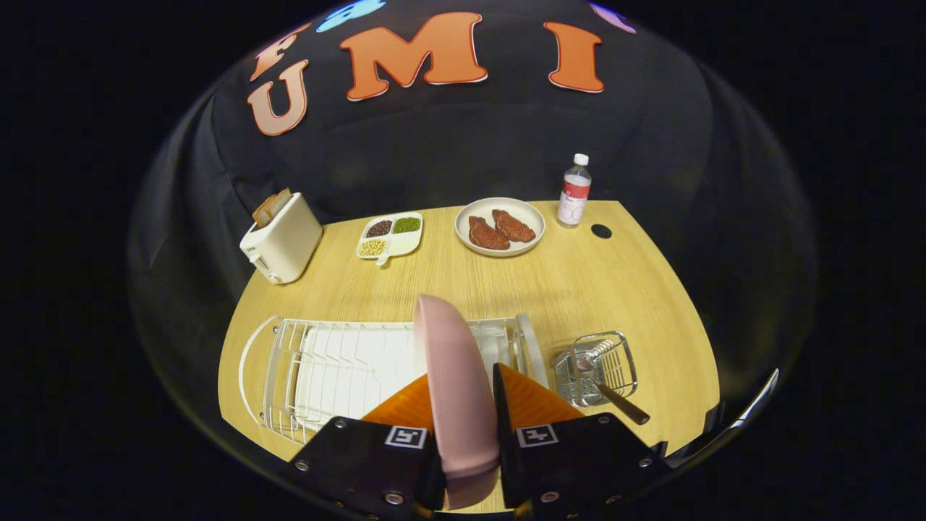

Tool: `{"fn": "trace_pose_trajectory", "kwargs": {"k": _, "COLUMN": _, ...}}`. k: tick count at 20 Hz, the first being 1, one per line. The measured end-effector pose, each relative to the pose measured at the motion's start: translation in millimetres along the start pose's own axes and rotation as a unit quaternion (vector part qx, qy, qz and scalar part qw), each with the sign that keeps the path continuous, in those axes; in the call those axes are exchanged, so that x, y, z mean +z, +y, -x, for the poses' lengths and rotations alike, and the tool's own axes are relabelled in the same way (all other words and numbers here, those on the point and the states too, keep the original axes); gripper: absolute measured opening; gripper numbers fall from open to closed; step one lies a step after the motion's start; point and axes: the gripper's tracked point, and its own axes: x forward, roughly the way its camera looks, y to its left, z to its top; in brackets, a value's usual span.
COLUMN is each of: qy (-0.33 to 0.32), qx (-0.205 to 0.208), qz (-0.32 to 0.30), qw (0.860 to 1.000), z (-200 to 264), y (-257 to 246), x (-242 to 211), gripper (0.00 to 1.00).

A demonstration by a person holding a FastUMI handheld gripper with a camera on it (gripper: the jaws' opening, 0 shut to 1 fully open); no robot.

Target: Take the plate from the dish rack, then take the spoon from the basket and place it into the plate.

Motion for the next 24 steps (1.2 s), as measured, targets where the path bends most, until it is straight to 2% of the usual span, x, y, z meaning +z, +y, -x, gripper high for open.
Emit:
{"fn": "trace_pose_trajectory", "kwargs": {"k": 1, "qy": -0.006, "qx": 0.008, "qz": -0.003, "qw": 1.0, "z": 10, "y": 1, "x": 1, "gripper": 0.27}}
{"fn": "trace_pose_trajectory", "kwargs": {"k": 3, "qy": -0.019, "qx": 0.016, "qz": 0.003, "qw": 1.0, "z": 24, "y": -8, "x": -4, "gripper": 0.27}}
{"fn": "trace_pose_trajectory", "kwargs": {"k": 5, "qy": -0.023, "qx": 0.042, "qz": -0.01, "qw": 0.999, "z": 45, "y": -8, "x": -22, "gripper": 0.27}}
{"fn": "trace_pose_trajectory", "kwargs": {"k": 7, "qy": -0.014, "qx": 0.076, "qz": -0.028, "qw": 0.997, "z": 66, "y": -10, "x": -50, "gripper": 0.27}}
{"fn": "trace_pose_trajectory", "kwargs": {"k": 12, "qy": 0.002, "qx": 0.123, "qz": -0.048, "qw": 0.991, "z": 97, "y": -19, "x": -116, "gripper": 0.27}}
{"fn": "trace_pose_trajectory", "kwargs": {"k": 19, "qy": 0.054, "qx": 0.174, "qz": -0.09, "qw": 0.979, "z": 80, "y": -27, "x": -203, "gripper": 0.26}}
{"fn": "trace_pose_trajectory", "kwargs": {"k": 24, "qy": 0.071, "qx": 0.199, "qz": -0.096, "qw": 0.973, "z": 55, "y": -25, "x": -239, "gripper": 0.27}}
